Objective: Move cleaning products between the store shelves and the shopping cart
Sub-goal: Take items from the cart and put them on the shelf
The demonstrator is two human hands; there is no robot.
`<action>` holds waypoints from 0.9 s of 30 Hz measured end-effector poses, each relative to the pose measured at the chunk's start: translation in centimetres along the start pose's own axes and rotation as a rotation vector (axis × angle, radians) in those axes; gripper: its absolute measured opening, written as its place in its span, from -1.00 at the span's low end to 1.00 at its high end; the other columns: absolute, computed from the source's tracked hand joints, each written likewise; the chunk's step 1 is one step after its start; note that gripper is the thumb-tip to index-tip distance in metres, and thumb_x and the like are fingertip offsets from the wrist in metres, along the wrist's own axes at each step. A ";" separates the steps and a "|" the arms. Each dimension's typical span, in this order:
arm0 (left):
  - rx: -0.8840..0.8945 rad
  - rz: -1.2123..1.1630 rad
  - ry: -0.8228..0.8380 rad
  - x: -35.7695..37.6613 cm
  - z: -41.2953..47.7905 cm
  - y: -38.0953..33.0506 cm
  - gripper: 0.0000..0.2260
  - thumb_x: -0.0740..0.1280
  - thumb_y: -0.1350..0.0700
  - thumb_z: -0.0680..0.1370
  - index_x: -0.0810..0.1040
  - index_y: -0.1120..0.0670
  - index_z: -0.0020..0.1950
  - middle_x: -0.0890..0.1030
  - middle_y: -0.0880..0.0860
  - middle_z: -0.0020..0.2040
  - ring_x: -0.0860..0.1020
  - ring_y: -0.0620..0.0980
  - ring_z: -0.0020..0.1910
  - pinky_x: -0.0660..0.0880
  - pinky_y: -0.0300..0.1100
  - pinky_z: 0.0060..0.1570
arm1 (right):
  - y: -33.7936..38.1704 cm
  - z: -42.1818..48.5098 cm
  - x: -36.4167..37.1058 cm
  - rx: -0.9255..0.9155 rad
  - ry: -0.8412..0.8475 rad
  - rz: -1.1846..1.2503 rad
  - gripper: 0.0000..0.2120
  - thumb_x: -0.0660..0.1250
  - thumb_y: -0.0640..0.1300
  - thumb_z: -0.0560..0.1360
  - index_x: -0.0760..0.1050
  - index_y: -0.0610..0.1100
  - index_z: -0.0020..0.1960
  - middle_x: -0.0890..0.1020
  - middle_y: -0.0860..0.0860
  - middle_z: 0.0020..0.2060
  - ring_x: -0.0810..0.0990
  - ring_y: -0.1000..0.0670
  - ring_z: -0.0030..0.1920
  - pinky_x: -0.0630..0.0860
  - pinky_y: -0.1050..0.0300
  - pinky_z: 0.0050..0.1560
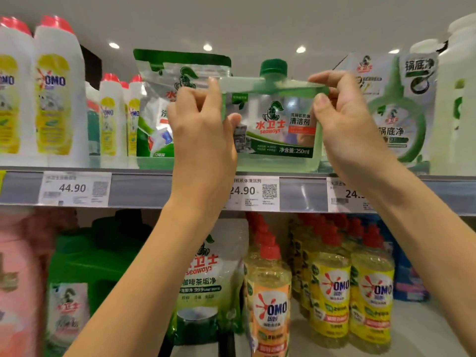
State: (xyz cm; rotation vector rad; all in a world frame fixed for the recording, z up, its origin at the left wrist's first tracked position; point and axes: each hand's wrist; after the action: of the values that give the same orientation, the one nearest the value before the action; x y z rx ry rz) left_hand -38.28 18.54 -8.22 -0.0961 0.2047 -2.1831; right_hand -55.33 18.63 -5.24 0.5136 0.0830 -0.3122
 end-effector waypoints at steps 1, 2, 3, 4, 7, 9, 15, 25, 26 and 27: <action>-0.006 0.023 -0.018 0.1 -0.1 0.1 -0.60 0.34 0.17 0.57 0.42 0.24 0.39 0.46 0.20 0.04 0.31 0.06 0.00 0.13 -0.40 0.08 | -0.2 0.1 -0.1 -0.014 -0.002 -0.050 -0.80 0.01 -0.19 0.68 0.32 -0.07 0.25 0.39 -0.13 0.21 0.49 0.01 0.11 0.64 0.13 -0.09; -0.020 0.043 -0.031 0.1 -0.2 0.3 -0.61 0.34 0.15 0.57 0.43 0.21 0.39 0.47 0.22 0.08 0.27 0.06 0.02 0.15 -0.36 0.05 | -0.3 0.1 -0.1 -0.031 -0.002 -0.093 -0.80 0.03 -0.17 0.67 0.33 -0.04 0.24 0.37 -0.14 0.24 0.45 -0.06 0.19 0.64 0.11 -0.07; -0.039 0.056 -0.032 0.1 -0.3 0.4 -0.61 0.33 0.13 0.58 0.43 0.19 0.39 0.46 0.22 0.11 0.24 0.05 0.04 0.14 -0.32 0.02 | -0.5 0.2 0.0 -0.044 0.003 -0.122 -0.81 0.04 -0.15 0.66 0.34 -0.03 0.23 0.36 -0.14 0.25 0.41 -0.10 0.25 0.64 0.08 -0.04; -0.055 0.066 -0.025 0.1 -0.5 0.5 -0.60 0.32 0.12 0.59 0.41 0.17 0.41 0.44 0.21 0.15 0.23 0.05 0.06 0.13 -0.31 0.01 | -0.6 0.1 0.1 -0.053 0.016 -0.146 -0.82 0.05 -0.15 0.66 0.34 -0.04 0.22 0.34 -0.11 0.26 0.38 -0.11 0.28 0.63 0.07 0.00; -0.025 0.066 0.002 0.0 -0.9 0.8 -0.54 0.28 0.17 0.59 0.31 0.07 0.49 0.36 0.16 0.32 0.23 0.09 0.22 0.13 -0.30 0.11 | -0.6 -0.2 0.9 -0.179 0.056 -0.376 -0.78 0.11 -0.14 0.66 0.31 -0.11 0.28 0.27 0.01 0.24 0.30 -0.06 0.32 0.43 0.23 0.24; 0.076 0.084 -0.003 0.0 -1.0 1.0 -0.56 0.26 0.19 0.58 0.35 0.01 0.47 0.35 0.09 0.40 0.18 0.06 0.32 0.11 -0.23 0.22 | -0.5 -0.5 1.3 -0.251 0.063 -0.524 -0.70 0.13 -0.10 0.66 0.28 -0.13 0.36 0.26 0.05 0.21 0.29 -0.02 0.30 0.24 0.42 0.18; 0.151 0.032 0.040 0.5 -1.2 1.5 -0.57 0.23 0.02 0.62 0.34 0.09 0.47 0.37 0.09 0.42 0.27 0.10 0.42 0.21 -0.01 0.39 | -0.5 -0.8 1.8 -0.261 0.060 -0.571 -0.60 0.17 -0.05 0.64 0.21 -0.15 0.42 0.20 0.06 0.17 0.32 0.02 0.20 0.19 0.49 0.06; 0.155 0.031 0.058 0.1 -1.2 1.7 -0.54 0.24 -0.01 0.60 0.32 0.07 0.49 0.36 0.07 0.42 0.23 0.05 0.40 0.20 -0.01 0.39 | -1.2 -1.0 2.1 -0.282 0.001 -0.514 -0.42 0.20 -0.02 0.60 0.12 -0.20 0.53 0.17 -0.07 0.45 0.13 0.07 0.46 -0.02 0.59 0.31; 0.153 0.032 0.064 0.0 -1.2 1.7 -0.52 0.26 -0.01 0.59 0.31 0.07 0.49 0.36 0.07 0.43 0.23 0.05 0.40 0.20 0.01 0.40 | -1.1 -1.2 2.0 -0.289 -0.015 -0.499 -0.41 0.22 -0.03 0.60 0.11 -0.20 0.53 0.18 -0.08 0.46 0.12 0.05 0.47 -0.03 0.57 0.33; 0.149 0.027 0.076 -0.1 -1.3 1.6 -0.51 0.27 -0.01 0.59 0.30 0.06 0.50 0.34 0.07 0.44 0.22 0.07 0.42 0.19 0.02 0.41 | -0.9 -1.3 2.0 -0.302 -0.037 -0.479 -0.40 0.23 -0.04 0.59 0.12 -0.21 0.53 0.19 -0.09 0.46 0.13 0.03 0.48 -0.01 0.52 0.37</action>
State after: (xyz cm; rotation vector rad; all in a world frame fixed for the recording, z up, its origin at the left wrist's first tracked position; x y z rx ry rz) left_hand -37.14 17.80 -9.78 0.0732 0.0854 -2.1694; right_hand -53.69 18.01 -7.14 0.1808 0.2149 -0.7637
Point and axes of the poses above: each hand's wrist, its own z-axis towards the middle knuckle, its own x-axis out of the palm, y = z × x
